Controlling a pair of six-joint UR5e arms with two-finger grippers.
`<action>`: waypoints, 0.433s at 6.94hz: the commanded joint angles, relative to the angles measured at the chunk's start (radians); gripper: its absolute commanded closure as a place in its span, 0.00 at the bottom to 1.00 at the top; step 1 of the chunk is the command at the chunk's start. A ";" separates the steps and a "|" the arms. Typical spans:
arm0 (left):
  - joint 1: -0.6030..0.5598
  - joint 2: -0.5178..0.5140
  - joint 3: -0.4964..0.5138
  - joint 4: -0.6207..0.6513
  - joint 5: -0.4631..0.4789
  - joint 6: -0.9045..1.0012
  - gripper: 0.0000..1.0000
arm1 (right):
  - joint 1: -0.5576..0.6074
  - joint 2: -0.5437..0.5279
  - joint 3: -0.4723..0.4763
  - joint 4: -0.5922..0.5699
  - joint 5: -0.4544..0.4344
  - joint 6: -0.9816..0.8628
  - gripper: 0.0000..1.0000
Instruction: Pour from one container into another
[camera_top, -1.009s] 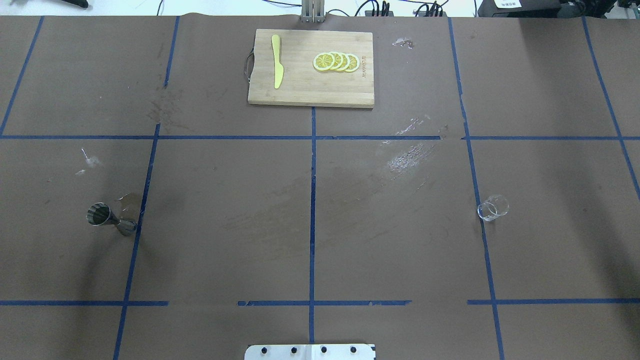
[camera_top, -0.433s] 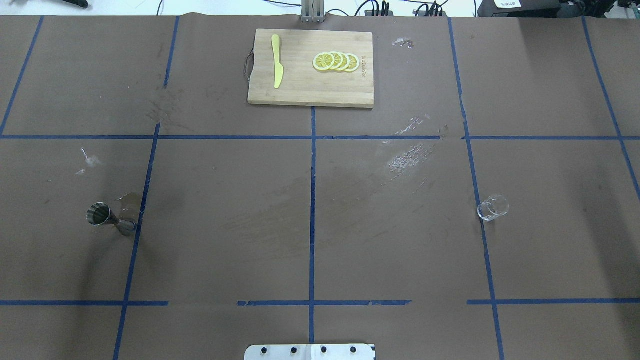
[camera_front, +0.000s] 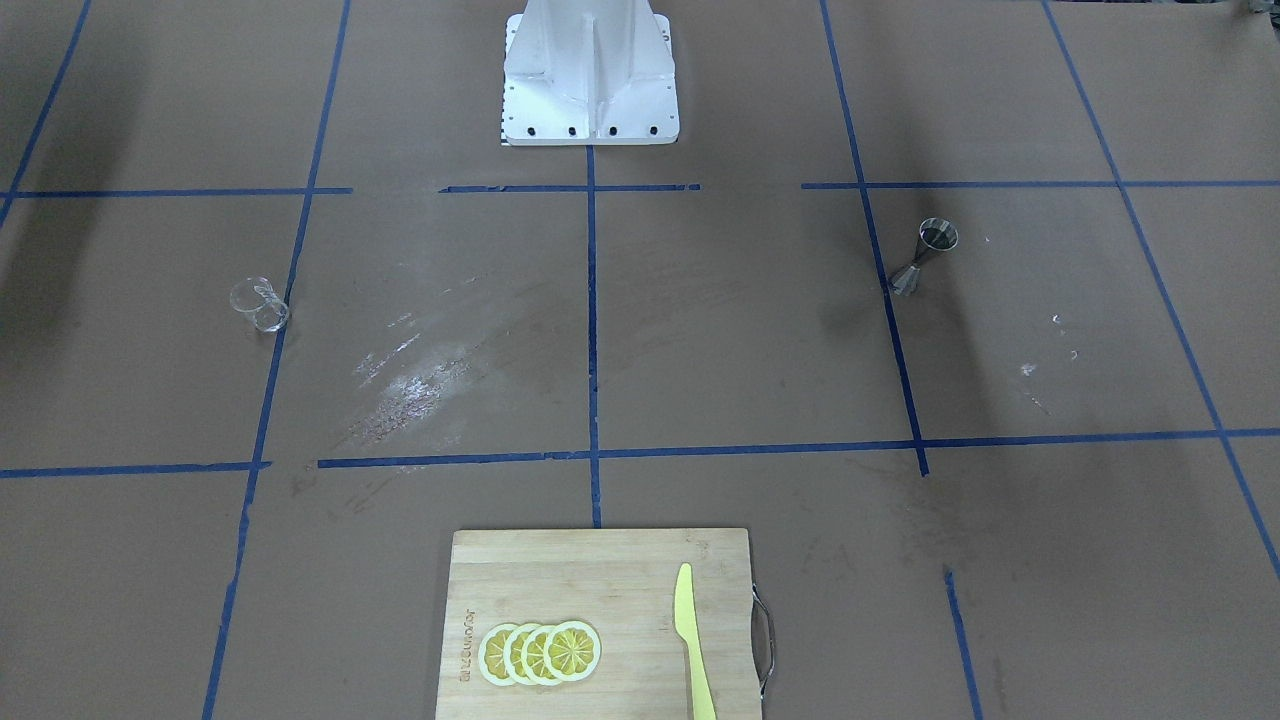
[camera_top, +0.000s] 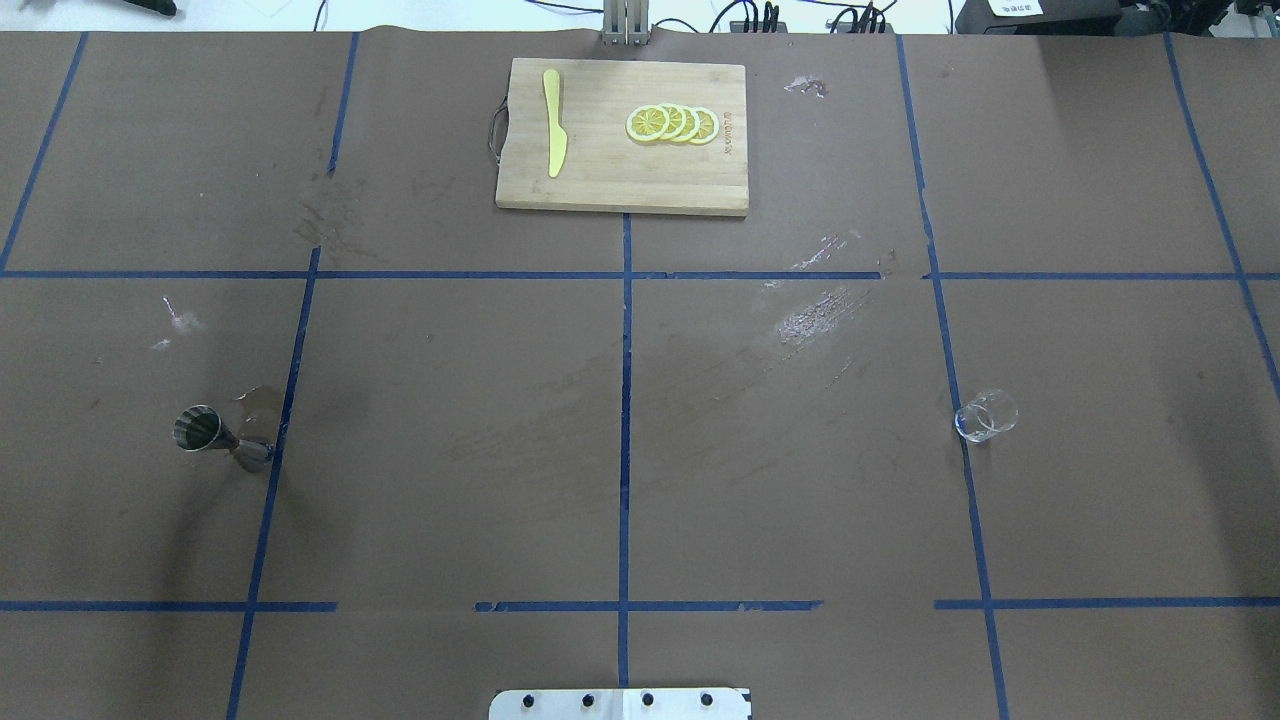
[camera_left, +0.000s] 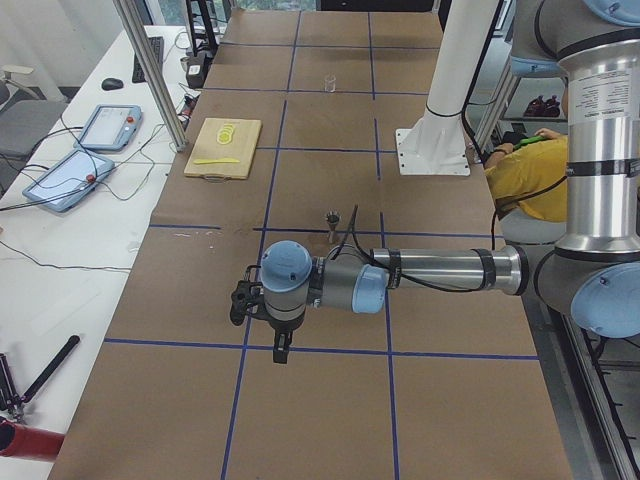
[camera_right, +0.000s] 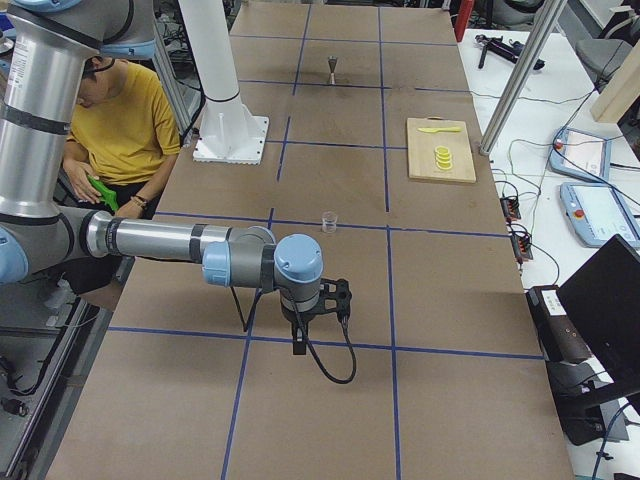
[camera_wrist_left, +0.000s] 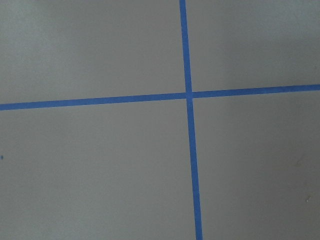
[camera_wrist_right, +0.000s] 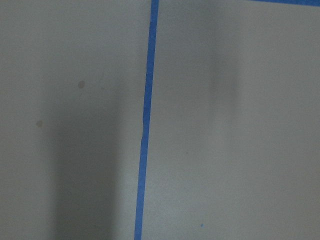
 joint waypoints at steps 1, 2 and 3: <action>0.001 -0.006 -0.006 -0.003 0.003 0.001 0.00 | 0.000 0.011 -0.002 0.002 -0.002 -0.005 0.00; 0.001 -0.008 -0.004 -0.012 0.003 0.001 0.00 | 0.000 0.010 -0.010 -0.001 0.001 -0.004 0.00; 0.001 -0.005 -0.003 -0.026 0.004 0.001 0.00 | 0.000 0.005 -0.007 0.002 -0.004 -0.005 0.00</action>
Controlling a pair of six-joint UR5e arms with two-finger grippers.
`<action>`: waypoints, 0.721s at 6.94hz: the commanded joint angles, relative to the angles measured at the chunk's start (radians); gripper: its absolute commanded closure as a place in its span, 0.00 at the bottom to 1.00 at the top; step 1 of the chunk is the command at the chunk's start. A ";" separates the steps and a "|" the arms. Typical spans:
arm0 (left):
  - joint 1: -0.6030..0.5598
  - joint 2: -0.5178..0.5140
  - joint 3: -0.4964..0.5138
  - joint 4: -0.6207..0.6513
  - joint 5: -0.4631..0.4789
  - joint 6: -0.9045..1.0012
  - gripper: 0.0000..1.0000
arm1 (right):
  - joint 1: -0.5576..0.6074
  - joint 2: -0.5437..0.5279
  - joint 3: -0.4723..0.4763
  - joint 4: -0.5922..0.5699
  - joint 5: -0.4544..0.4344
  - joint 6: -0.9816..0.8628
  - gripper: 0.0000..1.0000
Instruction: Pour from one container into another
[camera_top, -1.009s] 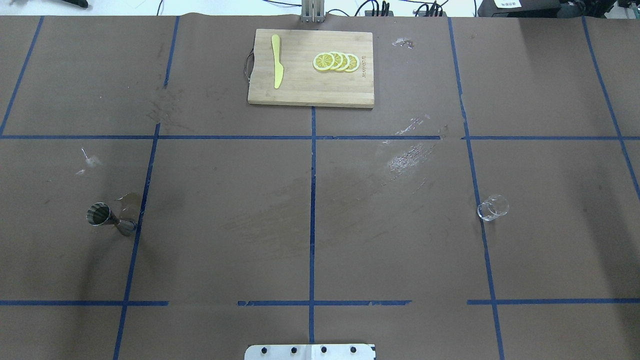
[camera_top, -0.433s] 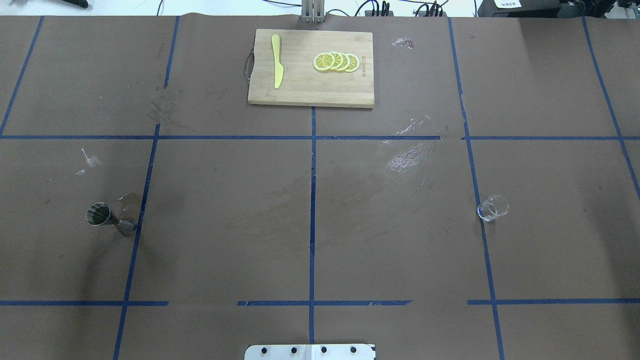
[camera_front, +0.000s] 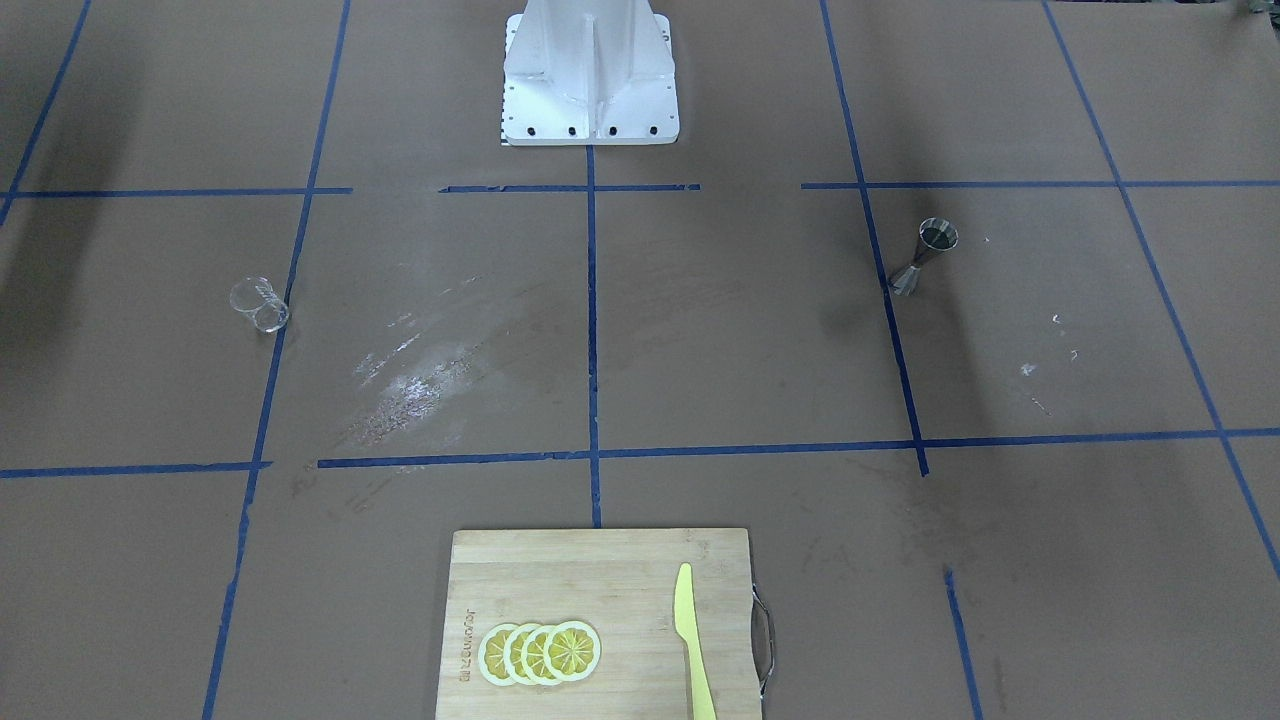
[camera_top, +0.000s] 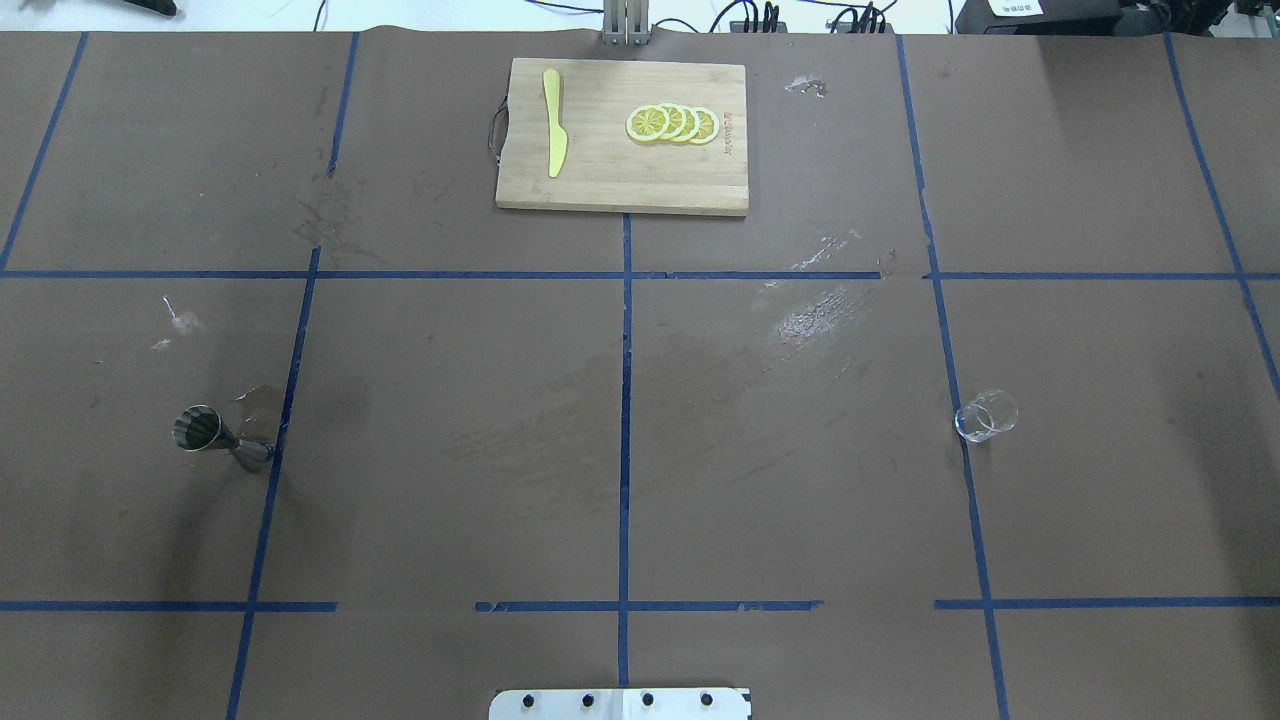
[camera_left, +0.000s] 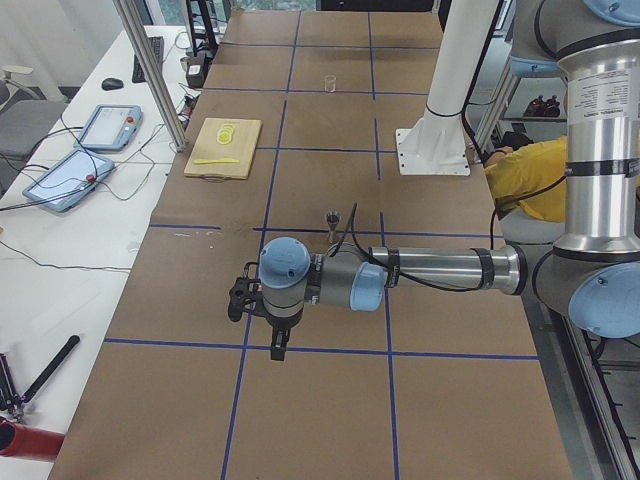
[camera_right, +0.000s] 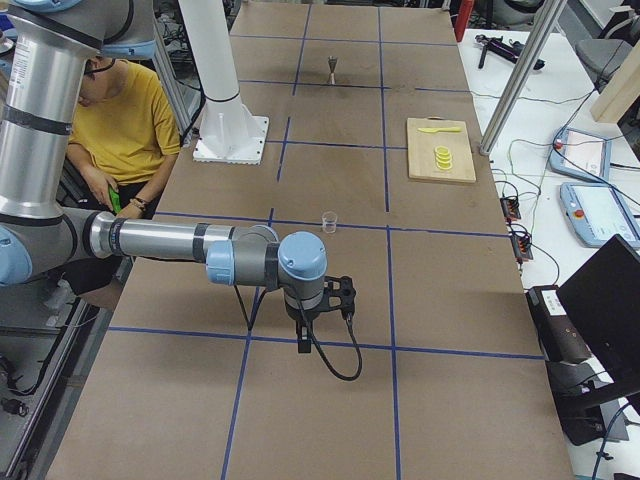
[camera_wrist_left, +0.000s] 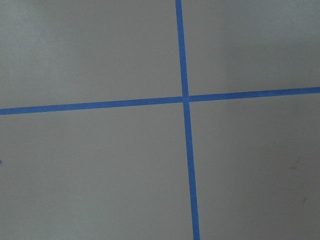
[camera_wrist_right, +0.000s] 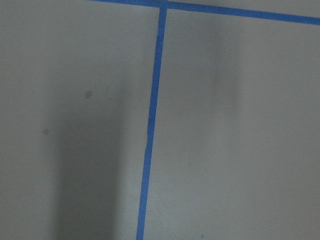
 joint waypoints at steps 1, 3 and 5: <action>0.000 0.006 -0.002 -0.014 0.001 0.000 0.00 | 0.000 -0.007 -0.008 0.002 -0.008 -0.004 0.00; 0.002 0.012 0.001 -0.009 -0.005 0.000 0.00 | -0.002 -0.004 -0.034 0.002 -0.006 -0.002 0.00; 0.003 0.012 0.004 -0.008 -0.005 0.000 0.00 | -0.002 -0.007 -0.034 0.002 -0.001 -0.001 0.00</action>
